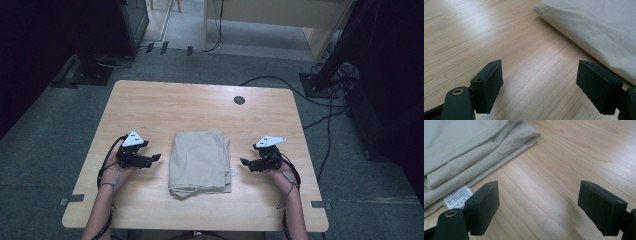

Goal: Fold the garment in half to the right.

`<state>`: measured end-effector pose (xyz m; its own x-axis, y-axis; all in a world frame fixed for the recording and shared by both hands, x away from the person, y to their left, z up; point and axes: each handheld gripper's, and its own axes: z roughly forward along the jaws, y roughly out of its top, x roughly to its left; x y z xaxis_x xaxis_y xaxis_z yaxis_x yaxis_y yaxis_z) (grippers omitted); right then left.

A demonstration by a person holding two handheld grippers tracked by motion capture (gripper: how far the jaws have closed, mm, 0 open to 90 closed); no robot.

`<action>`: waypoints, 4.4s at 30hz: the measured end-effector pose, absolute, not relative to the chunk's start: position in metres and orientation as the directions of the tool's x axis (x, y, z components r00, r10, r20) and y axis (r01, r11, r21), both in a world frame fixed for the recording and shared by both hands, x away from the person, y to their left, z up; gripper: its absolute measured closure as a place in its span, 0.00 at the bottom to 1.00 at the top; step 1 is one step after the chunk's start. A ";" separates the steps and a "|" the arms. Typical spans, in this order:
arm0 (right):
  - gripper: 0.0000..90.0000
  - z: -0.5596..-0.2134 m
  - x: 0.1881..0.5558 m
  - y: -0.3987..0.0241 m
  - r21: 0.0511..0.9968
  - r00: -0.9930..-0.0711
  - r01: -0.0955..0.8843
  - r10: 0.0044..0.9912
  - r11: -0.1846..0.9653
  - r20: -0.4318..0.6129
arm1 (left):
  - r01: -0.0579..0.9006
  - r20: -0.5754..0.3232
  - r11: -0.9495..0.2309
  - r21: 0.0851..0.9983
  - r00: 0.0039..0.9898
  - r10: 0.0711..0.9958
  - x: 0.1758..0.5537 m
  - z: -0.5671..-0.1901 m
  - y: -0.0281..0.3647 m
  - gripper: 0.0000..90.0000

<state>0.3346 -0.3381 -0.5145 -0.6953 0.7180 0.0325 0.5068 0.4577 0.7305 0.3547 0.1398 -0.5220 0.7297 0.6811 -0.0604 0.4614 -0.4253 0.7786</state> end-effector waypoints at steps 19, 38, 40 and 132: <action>0.19 -0.516 0.334 -0.348 0.726 -0.685 0.513 0.728 0.458 0.024 | 0.464 -0.054 -0.421 0.780 0.719 0.693 0.355 -0.522 0.145 0.24; 0.19 -0.517 0.334 -0.360 0.728 -0.664 0.522 0.747 0.444 0.021 | 0.472 -0.047 -0.416 0.778 0.703 0.710 0.357 -0.524 0.151 0.24; 0.19 -0.517 0.333 -0.360 0.727 -0.660 0.528 0.751 0.440 0.025 | 0.473 -0.048 -0.413 0.778 0.701 0.712 0.357 -0.524 0.151 0.24; 0.13 -0.527 0.345 -0.368 0.732 -0.582 0.559 0.813 0.390 0.010 | 0.513 -0.005 -0.420 0.749 0.638 0.770 0.366 -0.528 0.149 0.23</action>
<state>0.3447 -0.3681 -0.5274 -0.5816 0.8134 0.0101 0.5587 0.3904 0.7317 0.3657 0.1495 -0.5282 0.6375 0.7704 -0.0049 0.5131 -0.4197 0.7487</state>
